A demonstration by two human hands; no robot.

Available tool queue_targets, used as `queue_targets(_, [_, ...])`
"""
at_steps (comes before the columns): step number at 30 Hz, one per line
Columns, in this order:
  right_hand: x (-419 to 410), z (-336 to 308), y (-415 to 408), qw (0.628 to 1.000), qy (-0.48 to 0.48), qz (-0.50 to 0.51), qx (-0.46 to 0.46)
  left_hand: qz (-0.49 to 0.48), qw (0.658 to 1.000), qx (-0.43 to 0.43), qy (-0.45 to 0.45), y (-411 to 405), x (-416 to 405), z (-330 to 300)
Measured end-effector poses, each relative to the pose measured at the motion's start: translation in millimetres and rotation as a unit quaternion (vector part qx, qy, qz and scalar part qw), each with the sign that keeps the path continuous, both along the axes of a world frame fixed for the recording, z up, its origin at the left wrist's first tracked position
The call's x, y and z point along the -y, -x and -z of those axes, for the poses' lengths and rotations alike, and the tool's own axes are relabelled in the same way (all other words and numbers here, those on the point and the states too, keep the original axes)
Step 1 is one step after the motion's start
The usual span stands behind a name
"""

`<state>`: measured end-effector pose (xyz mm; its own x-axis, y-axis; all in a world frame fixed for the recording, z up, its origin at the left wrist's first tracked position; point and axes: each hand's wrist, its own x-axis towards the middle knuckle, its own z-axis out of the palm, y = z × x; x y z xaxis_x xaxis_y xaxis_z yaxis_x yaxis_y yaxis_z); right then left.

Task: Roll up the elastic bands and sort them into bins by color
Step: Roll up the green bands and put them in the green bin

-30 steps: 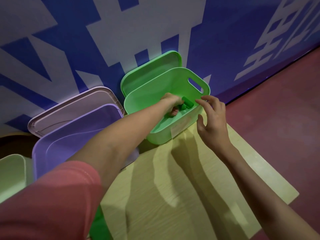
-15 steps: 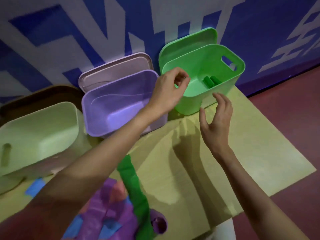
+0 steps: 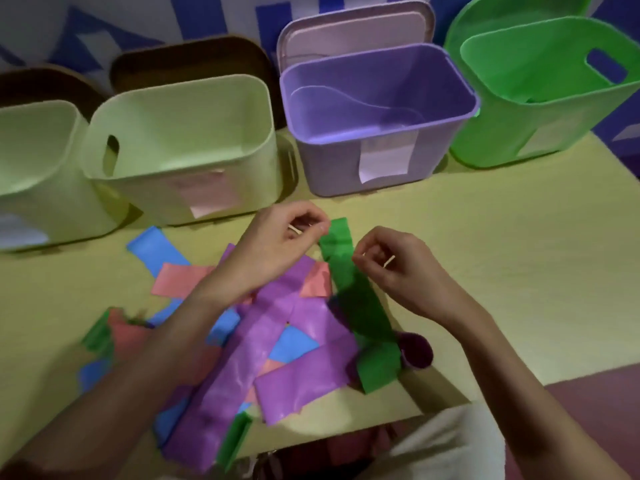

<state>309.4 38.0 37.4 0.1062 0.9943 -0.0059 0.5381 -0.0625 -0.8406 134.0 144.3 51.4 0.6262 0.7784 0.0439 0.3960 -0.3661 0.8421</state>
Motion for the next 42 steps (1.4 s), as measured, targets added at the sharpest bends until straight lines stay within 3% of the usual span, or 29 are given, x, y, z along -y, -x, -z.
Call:
queue_targets(4, [21,4,17,0.998,-0.039,-0.038,0.024,0.059,0.997,-0.035,-0.043,24,34,14])
queue_targets(9, [49,3,22,0.994,-0.084,0.067,0.014,0.117,0.989,-0.032,-0.089,36,93,16])
queue_targets(15, [79,3,17,0.983,-0.101,0.156,-0.003,0.046,0.977,-0.052,-0.204,28,146,33])
queue_targets(20, [104,8,16,0.967,-0.129,0.219,0.005,-0.007,0.972,-0.075,-0.223,16,160,48])
queue_targets(23, [118,11,20,0.965,-0.138,0.221,-0.018,-0.060,0.978,-0.027,-0.198,14,163,53])
queue_targets(29, [128,16,33,0.975,-0.138,0.165,-0.048,-0.165,0.977,0.118,-0.064,19,158,26])
queue_targets(32, [129,14,38,0.975,-0.146,0.155,-0.062,-0.178,0.966,0.186,0.005,26,159,11])
queue_targets(38, [133,-1,49,0.976,-0.177,0.094,-0.080,-0.198,0.939,0.275,0.051,47,163,-15])
queue_targets(42, [129,-9,63,0.977,-0.191,0.039,-0.090,-0.153,0.912,0.343,0.164,60,171,-29])
